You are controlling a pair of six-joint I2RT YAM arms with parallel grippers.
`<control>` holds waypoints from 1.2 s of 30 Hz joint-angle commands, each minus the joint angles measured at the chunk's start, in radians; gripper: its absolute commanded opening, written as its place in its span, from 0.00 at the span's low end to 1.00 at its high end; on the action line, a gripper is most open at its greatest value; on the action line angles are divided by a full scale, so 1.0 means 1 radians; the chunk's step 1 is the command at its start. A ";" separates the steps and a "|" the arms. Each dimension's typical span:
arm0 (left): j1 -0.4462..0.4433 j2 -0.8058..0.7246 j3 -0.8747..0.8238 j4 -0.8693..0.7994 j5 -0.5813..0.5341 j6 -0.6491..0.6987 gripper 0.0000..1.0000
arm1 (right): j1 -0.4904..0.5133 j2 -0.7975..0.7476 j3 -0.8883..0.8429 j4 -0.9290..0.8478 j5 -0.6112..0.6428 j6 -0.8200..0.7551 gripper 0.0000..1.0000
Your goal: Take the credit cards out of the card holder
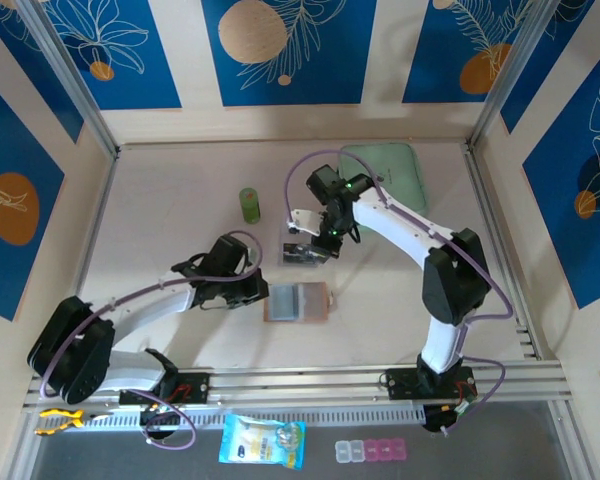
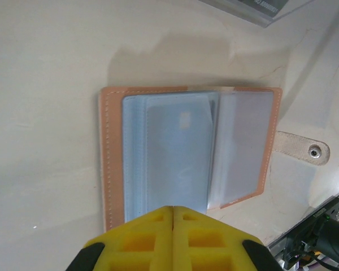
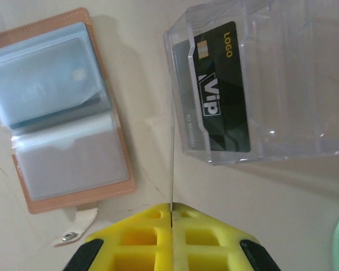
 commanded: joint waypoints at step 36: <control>0.099 -0.054 -0.081 -0.015 0.044 0.026 0.05 | -0.021 0.244 0.299 -0.121 0.016 -0.172 0.24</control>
